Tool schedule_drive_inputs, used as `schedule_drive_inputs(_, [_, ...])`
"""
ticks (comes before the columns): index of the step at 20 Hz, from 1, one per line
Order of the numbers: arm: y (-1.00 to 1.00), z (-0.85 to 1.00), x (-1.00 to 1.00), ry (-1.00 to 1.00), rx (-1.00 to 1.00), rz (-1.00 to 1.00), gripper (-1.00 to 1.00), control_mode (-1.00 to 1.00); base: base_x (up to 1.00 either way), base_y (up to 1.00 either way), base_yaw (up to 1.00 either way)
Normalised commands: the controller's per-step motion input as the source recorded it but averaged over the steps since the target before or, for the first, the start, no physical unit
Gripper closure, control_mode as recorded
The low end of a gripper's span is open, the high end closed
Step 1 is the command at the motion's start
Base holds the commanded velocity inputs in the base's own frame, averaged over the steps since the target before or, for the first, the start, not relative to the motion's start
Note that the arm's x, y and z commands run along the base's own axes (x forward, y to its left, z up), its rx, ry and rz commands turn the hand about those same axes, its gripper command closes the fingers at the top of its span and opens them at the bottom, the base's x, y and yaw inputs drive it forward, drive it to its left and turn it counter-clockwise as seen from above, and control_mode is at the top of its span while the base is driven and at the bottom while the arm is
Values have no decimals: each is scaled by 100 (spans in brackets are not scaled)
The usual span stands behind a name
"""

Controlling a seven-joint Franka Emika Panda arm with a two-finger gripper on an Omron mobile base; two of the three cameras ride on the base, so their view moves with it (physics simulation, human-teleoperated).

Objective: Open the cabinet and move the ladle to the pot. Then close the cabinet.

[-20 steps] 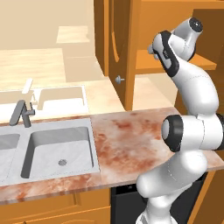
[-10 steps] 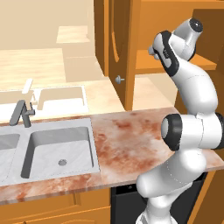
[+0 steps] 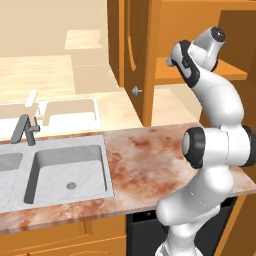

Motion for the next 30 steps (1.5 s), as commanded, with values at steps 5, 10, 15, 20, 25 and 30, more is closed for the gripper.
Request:
schedule_drive_inputs(5, [0,-8,24,2,0,0,-100,-100,0,0,0])
schedule_drive_inputs(10, [0,-1,0,3,0,0,100,-100,0,0,0])
schedule_drive_inputs(15, [0,0,-18,2,0,0,100,-100,0,0,0])
schedule_drive_inputs(20, [16,0,-37,0,1,0,100,-100,0,0,0])
schedule_drive_inputs(25, [50,0,-68,0,0,0,100,-100,0,0,0])
schedule_drive_inputs(30, [44,8,-99,0,0,0,100,-100,0,0,0])
